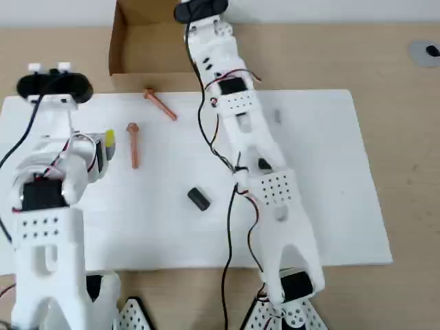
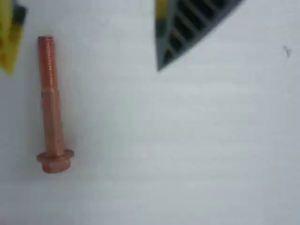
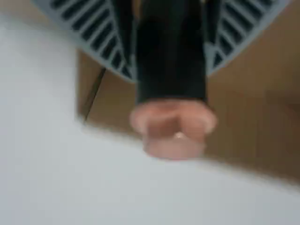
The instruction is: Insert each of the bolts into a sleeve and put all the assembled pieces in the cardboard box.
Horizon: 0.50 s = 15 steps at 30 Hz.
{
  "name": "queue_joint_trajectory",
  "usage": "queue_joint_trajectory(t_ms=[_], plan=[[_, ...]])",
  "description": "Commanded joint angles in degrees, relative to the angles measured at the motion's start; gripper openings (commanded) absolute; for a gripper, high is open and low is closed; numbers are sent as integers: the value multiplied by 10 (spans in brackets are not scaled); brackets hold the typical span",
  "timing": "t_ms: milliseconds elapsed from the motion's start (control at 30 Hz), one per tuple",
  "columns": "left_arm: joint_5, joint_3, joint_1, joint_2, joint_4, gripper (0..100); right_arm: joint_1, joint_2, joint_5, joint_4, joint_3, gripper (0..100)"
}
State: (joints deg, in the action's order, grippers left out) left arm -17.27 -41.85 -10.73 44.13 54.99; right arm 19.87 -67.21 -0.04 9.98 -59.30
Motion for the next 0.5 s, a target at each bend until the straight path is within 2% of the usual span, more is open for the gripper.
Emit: queue_joint_trajectory(t_ms=[0,167,467], plan=[[-11,9,-3,-73,-19,210,-16,-25,-5,18,-107,9],[-11,26,-2,-155,-15,210,-15,-77,-4,77,-186,13],[-12,26,0,-162,-15,210,-12,-105,-4,192,-252,17]])
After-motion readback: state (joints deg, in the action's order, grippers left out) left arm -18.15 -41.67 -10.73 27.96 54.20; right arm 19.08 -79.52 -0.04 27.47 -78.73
